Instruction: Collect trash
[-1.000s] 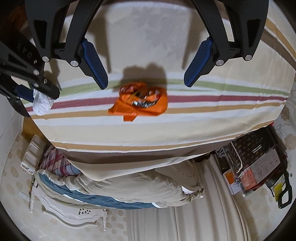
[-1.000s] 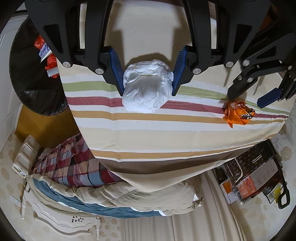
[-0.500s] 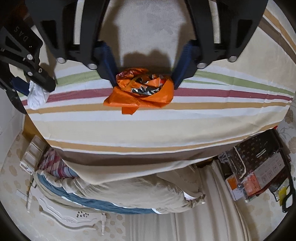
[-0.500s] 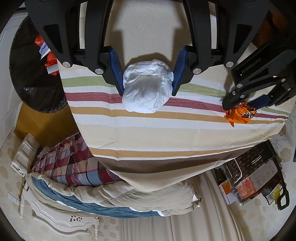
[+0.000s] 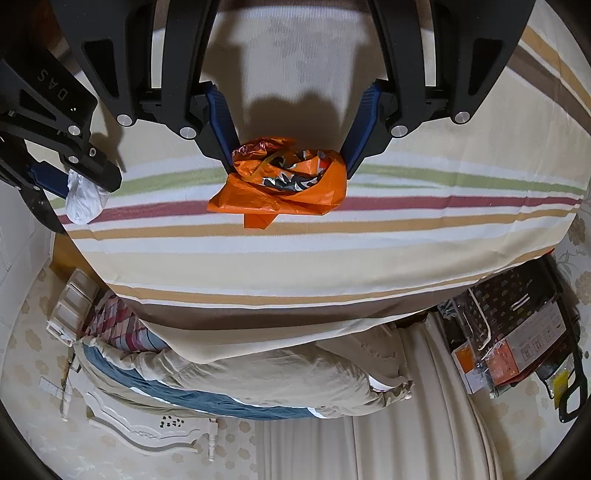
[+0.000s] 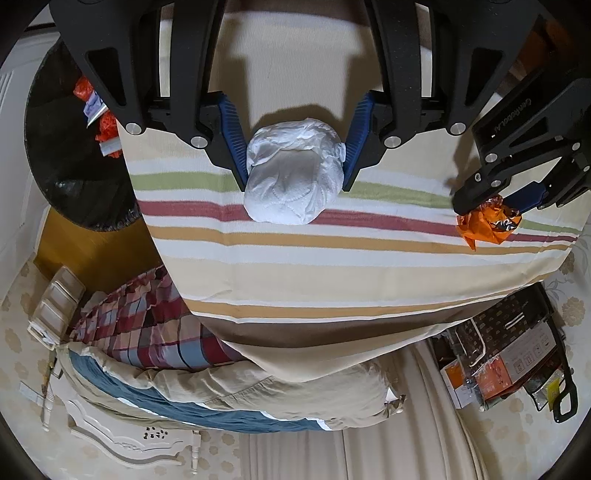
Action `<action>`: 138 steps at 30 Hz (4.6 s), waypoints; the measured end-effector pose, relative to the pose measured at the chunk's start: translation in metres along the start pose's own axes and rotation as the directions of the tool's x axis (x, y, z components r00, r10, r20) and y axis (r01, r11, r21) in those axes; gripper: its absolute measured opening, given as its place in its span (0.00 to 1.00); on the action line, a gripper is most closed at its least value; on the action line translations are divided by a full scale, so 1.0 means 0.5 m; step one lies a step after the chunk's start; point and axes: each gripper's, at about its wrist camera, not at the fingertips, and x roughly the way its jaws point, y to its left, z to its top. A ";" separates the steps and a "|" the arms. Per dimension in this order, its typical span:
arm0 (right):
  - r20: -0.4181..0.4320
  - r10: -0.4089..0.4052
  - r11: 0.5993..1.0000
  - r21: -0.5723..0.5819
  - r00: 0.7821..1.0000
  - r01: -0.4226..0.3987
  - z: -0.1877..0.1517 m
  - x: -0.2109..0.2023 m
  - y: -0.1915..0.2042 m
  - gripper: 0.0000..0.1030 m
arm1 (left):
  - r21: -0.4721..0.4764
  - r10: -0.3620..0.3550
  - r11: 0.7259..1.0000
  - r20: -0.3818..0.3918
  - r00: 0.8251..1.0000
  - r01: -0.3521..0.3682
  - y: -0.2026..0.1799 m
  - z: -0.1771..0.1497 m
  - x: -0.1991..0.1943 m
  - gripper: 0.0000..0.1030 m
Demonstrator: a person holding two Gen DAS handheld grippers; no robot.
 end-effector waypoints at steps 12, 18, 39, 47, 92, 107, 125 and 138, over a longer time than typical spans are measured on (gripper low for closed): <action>0.023 -0.003 1.000 0.023 1.000 0.002 -0.053 -0.068 -0.006 0.46 | 0.016 -0.023 1.000 0.010 1.000 0.023 -0.023 -0.053 -0.048 0.53; 0.031 -0.006 0.999 0.037 0.999 0.004 -0.080 -0.097 -0.017 0.46 | 0.027 -0.035 0.999 0.030 0.999 0.034 -0.042 -0.068 -0.074 0.53; 0.090 -0.070 0.991 0.123 0.993 0.059 -0.126 -0.187 -0.127 0.46 | 0.121 -0.120 0.987 0.087 0.989 0.109 -0.169 -0.079 -0.140 0.53; 0.107 -0.136 0.976 0.188 0.985 0.114 -0.126 -0.206 -0.217 0.46 | 0.172 -0.165 0.974 0.097 0.982 0.146 -0.243 -0.066 -0.140 0.53; 0.086 -0.306 0.886 0.391 0.948 0.251 -0.136 -0.184 -0.462 0.71 | 0.271 -0.229 0.944 0.118 0.966 0.191 -0.467 -0.003 -0.075 0.79; 0.111 -0.319 0.885 0.389 0.941 0.254 -0.169 -0.238 -0.420 0.76 | 0.229 -0.224 0.956 0.157 0.962 0.185 -0.400 -0.028 -0.134 0.81; 0.155 -0.295 0.914 0.332 0.943 0.232 -0.200 -0.289 -0.324 0.77 | 0.158 -0.167 0.978 0.202 0.965 0.136 -0.296 -0.076 -0.202 0.82; 0.182 -0.301 0.921 0.311 0.936 0.236 -0.202 -0.316 -0.295 0.77 | 0.130 -0.151 0.983 0.212 0.965 0.126 -0.261 -0.091 -0.216 0.82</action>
